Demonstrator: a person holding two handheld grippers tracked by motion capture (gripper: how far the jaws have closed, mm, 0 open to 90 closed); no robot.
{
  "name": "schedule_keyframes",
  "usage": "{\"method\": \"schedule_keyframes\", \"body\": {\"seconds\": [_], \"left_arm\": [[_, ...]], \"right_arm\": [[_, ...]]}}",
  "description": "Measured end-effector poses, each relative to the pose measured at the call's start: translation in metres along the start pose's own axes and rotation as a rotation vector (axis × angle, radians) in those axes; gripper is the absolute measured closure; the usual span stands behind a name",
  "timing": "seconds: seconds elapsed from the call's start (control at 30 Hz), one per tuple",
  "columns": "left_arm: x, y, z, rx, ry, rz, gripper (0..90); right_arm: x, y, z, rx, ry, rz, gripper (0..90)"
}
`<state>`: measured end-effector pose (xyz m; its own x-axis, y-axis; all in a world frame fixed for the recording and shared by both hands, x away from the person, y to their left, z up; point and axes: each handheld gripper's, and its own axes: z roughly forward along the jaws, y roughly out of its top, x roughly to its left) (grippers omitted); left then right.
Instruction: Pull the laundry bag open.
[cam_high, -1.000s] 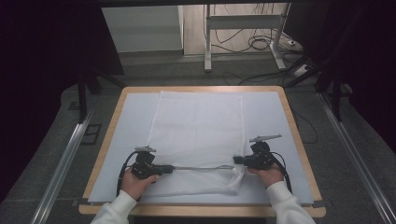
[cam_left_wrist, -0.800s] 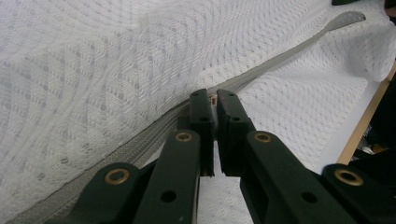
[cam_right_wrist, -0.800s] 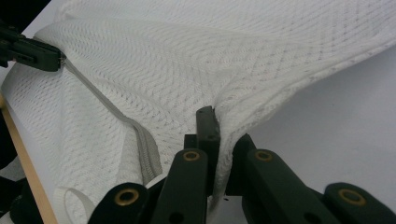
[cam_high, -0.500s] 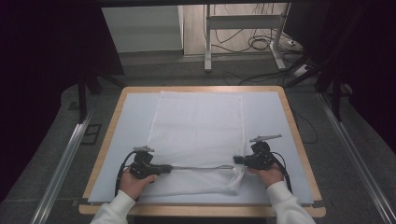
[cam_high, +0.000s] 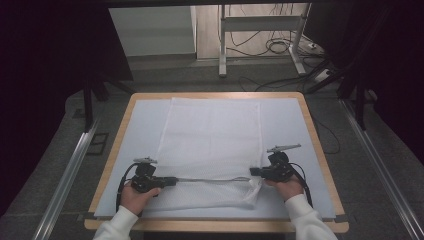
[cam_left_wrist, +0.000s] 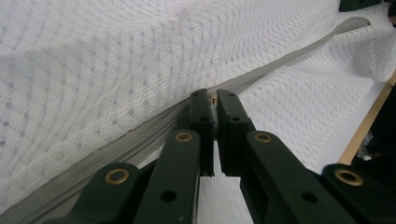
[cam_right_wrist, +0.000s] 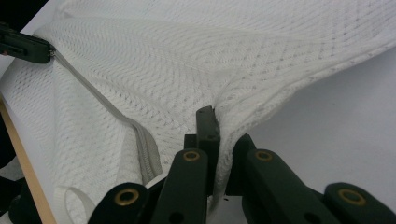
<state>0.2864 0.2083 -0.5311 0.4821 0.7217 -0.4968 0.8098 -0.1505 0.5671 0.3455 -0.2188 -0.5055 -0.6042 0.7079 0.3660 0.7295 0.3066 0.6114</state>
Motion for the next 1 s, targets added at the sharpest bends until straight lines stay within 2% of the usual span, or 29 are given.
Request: {"method": "schedule_keyframes", "body": {"seconds": [0.7,1.0], "left_arm": [[0.02,-0.013,-0.027,-0.048,0.033,-0.041,86.8],[0.025,-0.017,-0.033,-0.057,0.042,-0.053,86.8]], "right_arm": [[0.0,0.0,0.001,-0.002,-0.002,0.002,88.0],[-0.001,0.0,0.001,0.001,0.0,0.003,88.0]]}}
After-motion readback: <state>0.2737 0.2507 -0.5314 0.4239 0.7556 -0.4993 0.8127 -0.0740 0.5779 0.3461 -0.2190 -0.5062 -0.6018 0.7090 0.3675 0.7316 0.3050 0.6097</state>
